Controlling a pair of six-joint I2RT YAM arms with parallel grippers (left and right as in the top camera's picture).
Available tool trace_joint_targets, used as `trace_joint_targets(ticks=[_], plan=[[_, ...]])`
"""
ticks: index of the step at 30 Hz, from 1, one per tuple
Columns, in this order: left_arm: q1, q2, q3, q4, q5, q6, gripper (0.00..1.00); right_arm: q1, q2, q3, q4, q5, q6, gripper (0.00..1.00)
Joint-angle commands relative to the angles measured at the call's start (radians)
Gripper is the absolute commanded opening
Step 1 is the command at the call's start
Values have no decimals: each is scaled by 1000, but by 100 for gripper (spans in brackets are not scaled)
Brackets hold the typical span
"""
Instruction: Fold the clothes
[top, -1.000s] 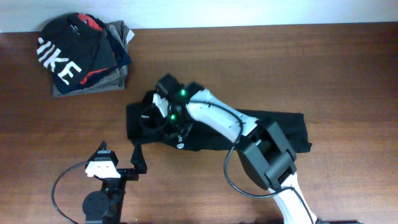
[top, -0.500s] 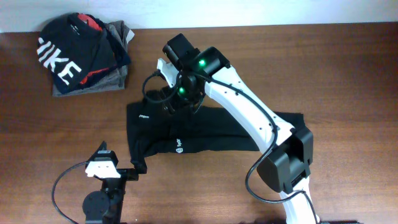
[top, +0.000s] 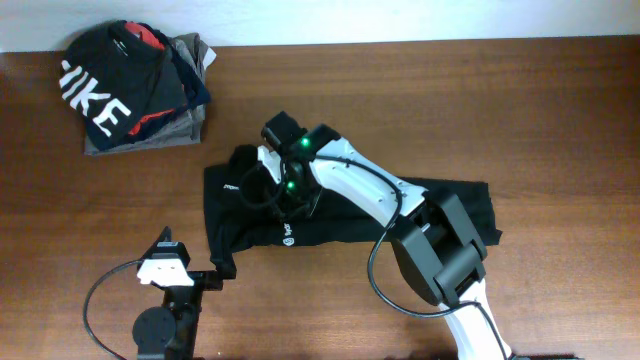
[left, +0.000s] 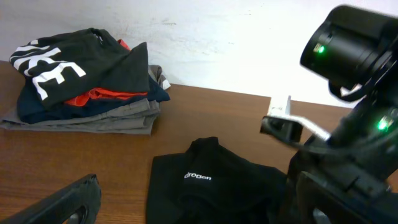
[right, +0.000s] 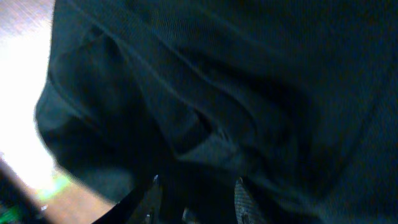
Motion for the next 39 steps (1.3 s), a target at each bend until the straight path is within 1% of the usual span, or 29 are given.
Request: trace_joint_targets(ticks=[1,12,13,15,16,17,22,27,30,32,34,36,37,38,39], plan=[[-4,-6,-5,-2,-3,13,99,26,-2,-45,70,74,-26,44],[-4,-6,-5,-1,-3,13,99,46,42,-55,247,163,-29,43],[-4,-6,-5,-1,-3,13,99,46,48,-55,253,172,-29,37],[-4,-6,-5,-1,-3,13,99,46,60,-55,257,195,-29,15],[-4,-6,-5,-2,-3,13,100,46,61,-55,257,205,-29,8],[-4,-6,-5,-1,-3,13,99,45,61,-55,260,211,-29,4],[-4,-6,-5,-1,-3,13,99,44,48,-9,255,220,-23,4],[-4,-6,-5,-1,-3,13,99,40,34,115,215,232,-21,4],[-4,-6,-5,-1,-3,13,99,37,34,220,175,280,-21,4],[-4,-6,-5,-1,-3,13,99,33,34,273,162,351,-21,4],[-4,-6,-5,-1,-3,13,99,25,34,301,163,406,-22,4],[-4,-6,-5,-2,-3,13,99,12,34,301,143,390,-25,4],[-4,-6,-5,-1,-3,13,99,8,35,297,121,385,-25,10],[-4,-6,-5,-1,-3,13,99,5,35,285,91,385,-26,25],[-4,-6,-5,-1,-3,13,99,3,35,275,69,385,-32,31]])
